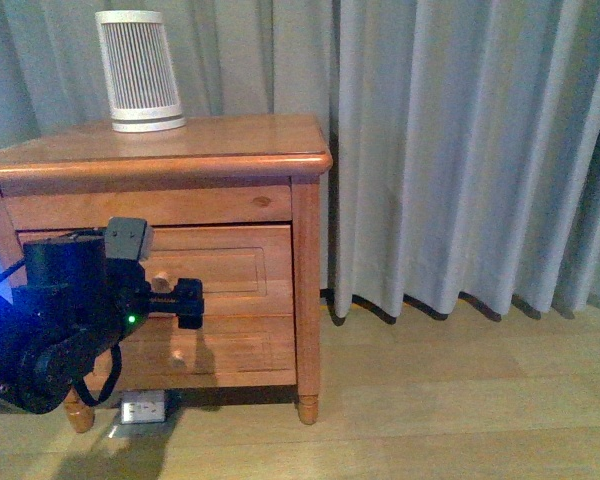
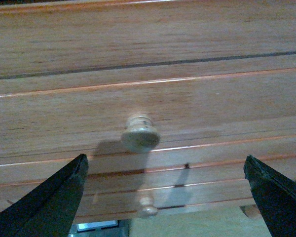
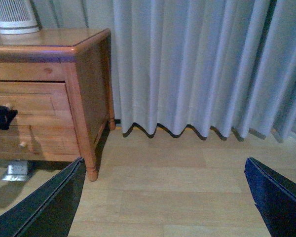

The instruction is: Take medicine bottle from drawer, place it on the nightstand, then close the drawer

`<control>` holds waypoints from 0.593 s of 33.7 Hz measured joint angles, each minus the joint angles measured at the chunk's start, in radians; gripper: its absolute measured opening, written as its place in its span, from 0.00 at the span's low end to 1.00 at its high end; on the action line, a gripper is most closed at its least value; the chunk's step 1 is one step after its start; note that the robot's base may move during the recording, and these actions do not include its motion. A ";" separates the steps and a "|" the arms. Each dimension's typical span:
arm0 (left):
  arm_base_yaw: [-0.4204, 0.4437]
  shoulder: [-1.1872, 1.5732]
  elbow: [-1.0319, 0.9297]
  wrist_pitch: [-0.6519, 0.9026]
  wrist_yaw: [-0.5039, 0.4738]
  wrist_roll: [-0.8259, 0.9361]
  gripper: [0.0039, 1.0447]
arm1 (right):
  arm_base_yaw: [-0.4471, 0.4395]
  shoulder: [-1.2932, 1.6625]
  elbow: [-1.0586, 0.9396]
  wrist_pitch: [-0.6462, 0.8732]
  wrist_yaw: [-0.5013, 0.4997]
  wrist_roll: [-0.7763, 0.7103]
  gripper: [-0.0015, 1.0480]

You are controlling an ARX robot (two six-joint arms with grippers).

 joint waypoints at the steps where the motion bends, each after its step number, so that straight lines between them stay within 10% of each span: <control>1: 0.005 0.015 0.023 -0.010 -0.002 -0.002 0.94 | 0.000 0.000 0.000 0.000 0.000 0.000 0.93; 20: 0.018 0.094 0.182 -0.084 0.000 -0.012 0.82 | 0.000 0.000 0.000 0.000 0.000 0.000 0.93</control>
